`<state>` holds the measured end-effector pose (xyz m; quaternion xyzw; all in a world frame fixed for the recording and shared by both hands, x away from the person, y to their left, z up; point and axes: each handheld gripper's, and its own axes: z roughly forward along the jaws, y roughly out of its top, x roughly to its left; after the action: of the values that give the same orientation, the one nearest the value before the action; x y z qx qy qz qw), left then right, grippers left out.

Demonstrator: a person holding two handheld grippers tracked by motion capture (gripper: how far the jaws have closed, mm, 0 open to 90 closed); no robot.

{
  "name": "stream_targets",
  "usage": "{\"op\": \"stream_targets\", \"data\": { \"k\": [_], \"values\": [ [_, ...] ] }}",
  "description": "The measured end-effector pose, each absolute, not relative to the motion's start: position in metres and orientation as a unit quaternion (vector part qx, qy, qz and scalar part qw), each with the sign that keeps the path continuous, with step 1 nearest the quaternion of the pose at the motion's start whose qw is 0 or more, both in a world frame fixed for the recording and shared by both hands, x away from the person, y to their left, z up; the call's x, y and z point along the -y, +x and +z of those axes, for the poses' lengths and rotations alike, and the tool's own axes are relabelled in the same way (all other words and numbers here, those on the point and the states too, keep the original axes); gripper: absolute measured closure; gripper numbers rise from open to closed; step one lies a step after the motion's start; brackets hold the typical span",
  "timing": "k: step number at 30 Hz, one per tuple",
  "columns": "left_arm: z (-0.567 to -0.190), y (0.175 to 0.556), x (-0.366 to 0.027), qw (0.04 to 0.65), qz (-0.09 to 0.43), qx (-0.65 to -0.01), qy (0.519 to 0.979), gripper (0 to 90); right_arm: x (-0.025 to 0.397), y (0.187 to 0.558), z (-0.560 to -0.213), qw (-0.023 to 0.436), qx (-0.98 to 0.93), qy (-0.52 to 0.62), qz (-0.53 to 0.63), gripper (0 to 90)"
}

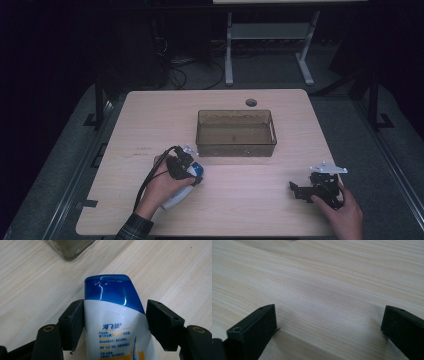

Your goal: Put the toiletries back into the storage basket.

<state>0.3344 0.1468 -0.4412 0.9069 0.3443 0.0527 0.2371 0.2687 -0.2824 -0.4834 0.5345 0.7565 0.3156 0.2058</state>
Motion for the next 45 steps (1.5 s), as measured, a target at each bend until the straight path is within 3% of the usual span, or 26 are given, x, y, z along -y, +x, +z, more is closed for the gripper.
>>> {"op": "stream_targets", "data": {
  "k": [24, 45],
  "values": [
    [-0.444, 0.334, -0.150, 0.234, 0.040, -0.358, 0.903, 34.1, 0.282, 0.269, -0.483, 0.206, -0.756, 0.535, 0.316, 0.0],
    [-0.412, 0.323, -0.180, 0.378, 0.023, -0.322, 0.868, 35.0, 0.282, 0.269, -0.483, 0.206, -0.756, 0.535, 0.316, 0.0]
  ]
}}
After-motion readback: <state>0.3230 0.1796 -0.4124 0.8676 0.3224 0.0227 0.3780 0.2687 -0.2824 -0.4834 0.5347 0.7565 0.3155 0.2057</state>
